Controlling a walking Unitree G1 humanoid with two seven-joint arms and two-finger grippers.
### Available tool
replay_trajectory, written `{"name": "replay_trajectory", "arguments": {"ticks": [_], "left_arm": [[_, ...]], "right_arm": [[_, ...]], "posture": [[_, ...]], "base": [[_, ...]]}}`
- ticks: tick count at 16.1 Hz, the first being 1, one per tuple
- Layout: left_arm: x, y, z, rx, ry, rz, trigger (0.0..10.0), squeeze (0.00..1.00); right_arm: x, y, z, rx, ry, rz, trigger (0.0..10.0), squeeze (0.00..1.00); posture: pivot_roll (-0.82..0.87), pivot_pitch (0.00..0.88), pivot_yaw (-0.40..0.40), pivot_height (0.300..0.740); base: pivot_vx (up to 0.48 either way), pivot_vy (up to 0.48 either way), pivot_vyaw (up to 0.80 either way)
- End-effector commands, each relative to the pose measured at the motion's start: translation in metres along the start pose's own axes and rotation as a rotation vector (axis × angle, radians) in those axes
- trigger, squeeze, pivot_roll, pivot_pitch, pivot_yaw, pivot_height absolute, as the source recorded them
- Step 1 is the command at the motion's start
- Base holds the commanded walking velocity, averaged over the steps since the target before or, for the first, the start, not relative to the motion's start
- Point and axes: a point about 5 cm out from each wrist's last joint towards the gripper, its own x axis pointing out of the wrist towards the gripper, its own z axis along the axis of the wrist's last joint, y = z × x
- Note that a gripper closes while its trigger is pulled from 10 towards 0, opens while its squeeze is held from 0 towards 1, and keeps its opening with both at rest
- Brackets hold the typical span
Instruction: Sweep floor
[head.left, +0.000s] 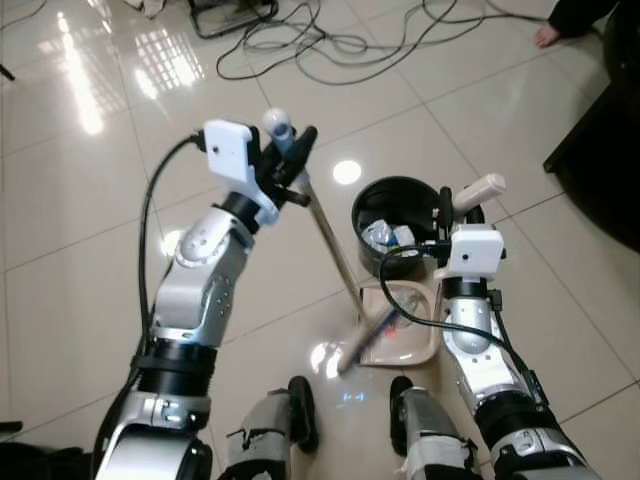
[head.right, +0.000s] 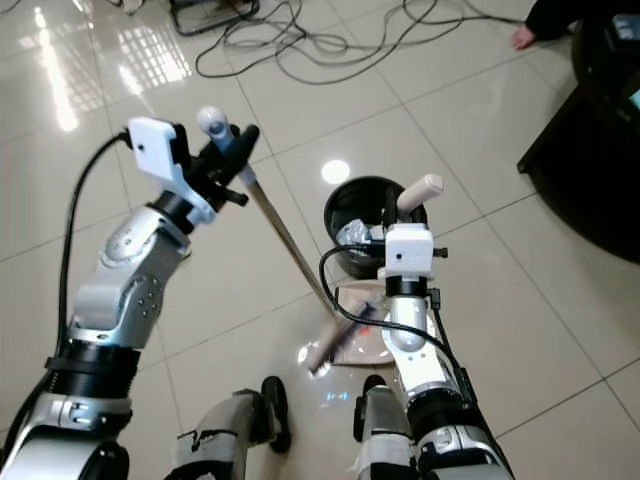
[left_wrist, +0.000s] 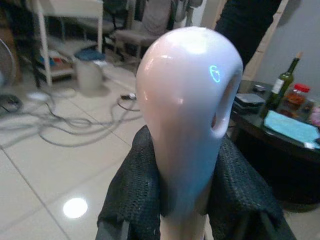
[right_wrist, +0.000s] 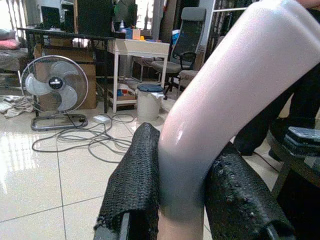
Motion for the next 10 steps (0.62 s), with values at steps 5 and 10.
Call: {"name": "replay_trajectory", "arguments": {"ticks": [5, 10], "left_arm": [[-0.001, 0.043, 0.027, 0.176, -0.057, 0.100, 10.0, 0.00], [-0.009, 0.080, 0.033, 0.356, -0.006, 0.203, 10.0, 0.00]], "right_arm": [[-0.004, 0.009, 0.008, 0.091, -0.037, 0.022, 10.0, 0.00], [-0.004, 0.014, 0.013, 0.140, -0.050, 0.042, 10.0, 0.00]], "posture": [[0.03, 0.157, 0.072, 0.740], [0.02, 0.117, 0.069, 0.740]], "base": [[0.000, 0.000, 0.00], [0.000, 0.000, 0.00]]}}
